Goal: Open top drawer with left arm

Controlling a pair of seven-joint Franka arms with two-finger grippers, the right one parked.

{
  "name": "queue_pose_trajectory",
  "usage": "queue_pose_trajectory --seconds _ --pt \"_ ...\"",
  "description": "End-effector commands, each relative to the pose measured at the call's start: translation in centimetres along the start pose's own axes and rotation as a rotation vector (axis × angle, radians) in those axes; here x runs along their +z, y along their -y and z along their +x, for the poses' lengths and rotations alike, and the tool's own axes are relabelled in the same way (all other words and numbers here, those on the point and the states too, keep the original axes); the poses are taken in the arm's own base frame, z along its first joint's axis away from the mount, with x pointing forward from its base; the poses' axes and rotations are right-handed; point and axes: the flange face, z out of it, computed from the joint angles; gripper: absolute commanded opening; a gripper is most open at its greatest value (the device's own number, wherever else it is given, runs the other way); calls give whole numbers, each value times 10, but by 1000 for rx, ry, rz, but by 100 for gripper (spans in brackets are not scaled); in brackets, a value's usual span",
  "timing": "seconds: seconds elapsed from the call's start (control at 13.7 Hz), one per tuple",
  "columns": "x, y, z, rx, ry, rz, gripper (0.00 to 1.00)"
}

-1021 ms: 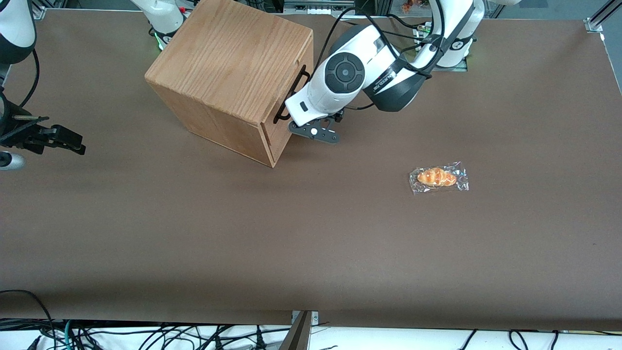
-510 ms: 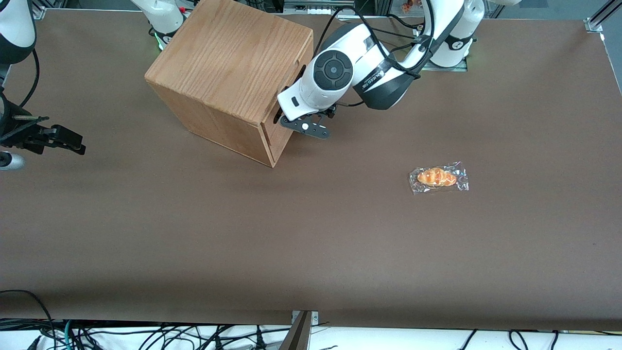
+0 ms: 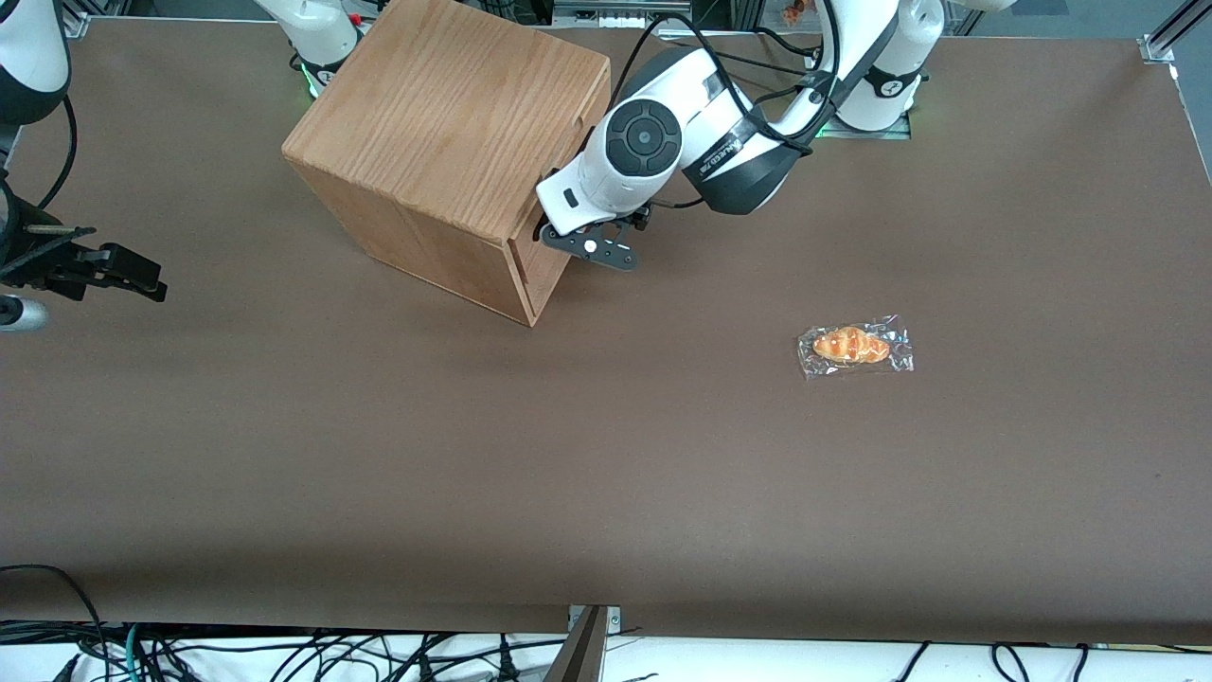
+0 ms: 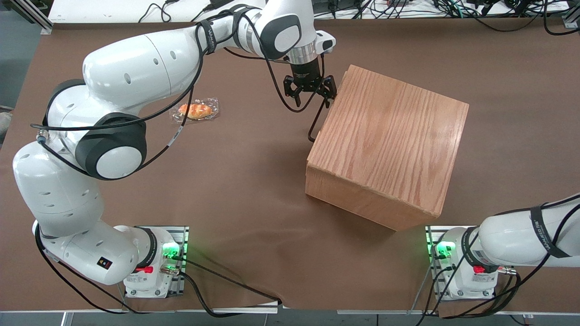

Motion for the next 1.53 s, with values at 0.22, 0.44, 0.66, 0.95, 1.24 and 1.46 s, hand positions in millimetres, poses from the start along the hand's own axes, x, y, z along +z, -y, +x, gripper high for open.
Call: queue_pose_trajectory --seconds 0.22,0.44,0.66,0.95,1.24,1.46 --pt "8 0 0 9 14 -7 100" --pt "11 0 -1 9 17 -6 100" --pt "14 -5 -4 18 19 -2 100" --pt "13 1 -2 31 -7 51 100" --pt "15 8 0 24 -3 65 100" --pt "10 12 0 19 -4 66 100"
